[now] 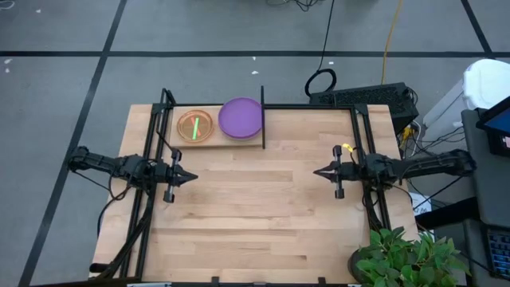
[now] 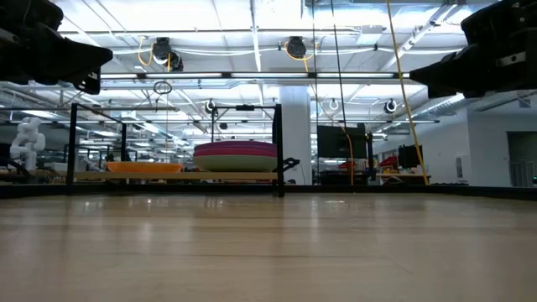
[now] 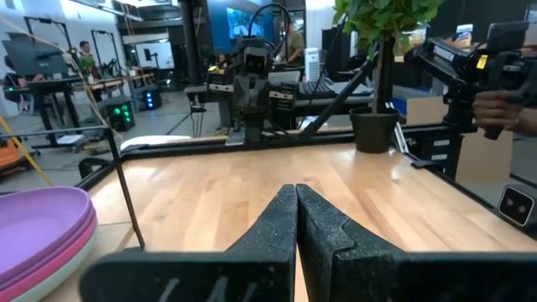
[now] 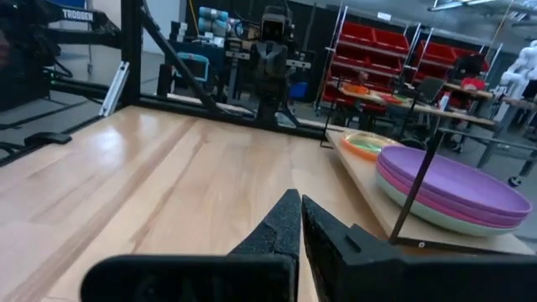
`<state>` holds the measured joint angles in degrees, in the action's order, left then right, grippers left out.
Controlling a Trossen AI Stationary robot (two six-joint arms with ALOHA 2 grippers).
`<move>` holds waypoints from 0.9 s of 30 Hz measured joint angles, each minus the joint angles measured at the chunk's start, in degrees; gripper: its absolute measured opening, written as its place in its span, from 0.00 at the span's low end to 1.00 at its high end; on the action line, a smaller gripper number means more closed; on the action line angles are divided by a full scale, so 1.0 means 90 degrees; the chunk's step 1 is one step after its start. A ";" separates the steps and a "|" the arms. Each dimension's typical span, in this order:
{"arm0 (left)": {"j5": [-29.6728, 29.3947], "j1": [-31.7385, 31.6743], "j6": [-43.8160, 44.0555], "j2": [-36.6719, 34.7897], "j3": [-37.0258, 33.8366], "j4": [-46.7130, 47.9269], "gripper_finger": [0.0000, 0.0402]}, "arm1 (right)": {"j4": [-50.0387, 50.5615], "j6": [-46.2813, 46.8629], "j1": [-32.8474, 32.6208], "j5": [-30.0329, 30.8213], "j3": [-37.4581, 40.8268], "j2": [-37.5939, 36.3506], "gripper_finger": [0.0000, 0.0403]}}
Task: Place and stack plates onto a shelf
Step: Return to Home Position
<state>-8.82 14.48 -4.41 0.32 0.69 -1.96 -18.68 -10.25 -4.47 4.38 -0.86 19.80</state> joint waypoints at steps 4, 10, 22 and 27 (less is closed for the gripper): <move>-0.0002 0.0000 0.0078 0.0000 0.0000 0.0007 0.01 | 0.0400 -0.0059 -0.0002 -0.0002 0.0000 -0.0520 0.00; -0.0002 0.0000 0.0197 0.0000 0.0000 0.0013 0.01 | 0.0811 -0.0211 0.0000 0.0001 0.0000 -0.1197 0.00; -0.0002 0.0000 0.0236 0.0006 0.0000 0.0019 0.01 | 0.1611 -0.0285 0.0000 0.0009 0.0000 -0.2185 0.00; -0.0002 0.0000 0.0236 0.0007 0.0000 0.0019 0.01 | 0.1749 -0.0223 0.0002 0.0030 0.0000 -0.2187 0.00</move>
<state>-8.84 14.48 -2.28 0.38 0.69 -1.78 -2.94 -12.25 -4.45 4.65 -0.86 0.12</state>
